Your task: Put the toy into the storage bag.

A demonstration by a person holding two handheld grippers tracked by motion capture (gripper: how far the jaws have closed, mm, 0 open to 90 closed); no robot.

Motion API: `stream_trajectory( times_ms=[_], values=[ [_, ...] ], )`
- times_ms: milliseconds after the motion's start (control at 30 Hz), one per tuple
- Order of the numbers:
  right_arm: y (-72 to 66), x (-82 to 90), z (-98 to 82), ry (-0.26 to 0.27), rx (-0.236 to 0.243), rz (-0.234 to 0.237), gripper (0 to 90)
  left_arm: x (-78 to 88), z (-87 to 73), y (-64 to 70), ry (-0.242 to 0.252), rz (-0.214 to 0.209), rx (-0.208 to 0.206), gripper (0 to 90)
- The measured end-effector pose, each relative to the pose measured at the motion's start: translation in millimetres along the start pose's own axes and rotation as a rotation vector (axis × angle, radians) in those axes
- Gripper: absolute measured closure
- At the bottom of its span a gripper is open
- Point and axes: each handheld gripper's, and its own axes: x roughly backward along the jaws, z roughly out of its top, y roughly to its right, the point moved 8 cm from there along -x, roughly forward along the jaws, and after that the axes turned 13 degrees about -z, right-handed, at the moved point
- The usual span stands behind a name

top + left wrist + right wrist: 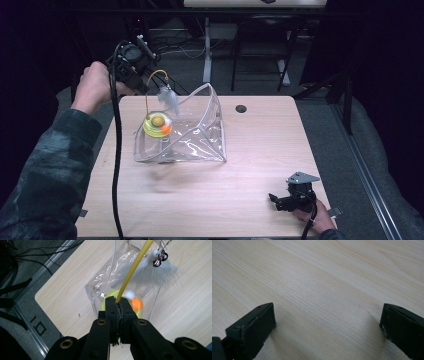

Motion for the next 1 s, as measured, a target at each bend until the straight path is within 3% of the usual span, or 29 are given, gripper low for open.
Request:
stream_trajectory(
  times_ms=[400, 1000],
  values=[
    [0.0, 0.0, 0.0, 0.0, 0.0, 0.0, 0.0, -17.2, 5.5, -2.1, -0.01, -0.028, 0.002, 88.3],
    [-0.5, 0.0, 0.2, 0.003, -0.003, 0.002, 0.0, -35.2, 15.7, 6.9, -0.029, -0.055, -0.018, 88.3]
  ],
)
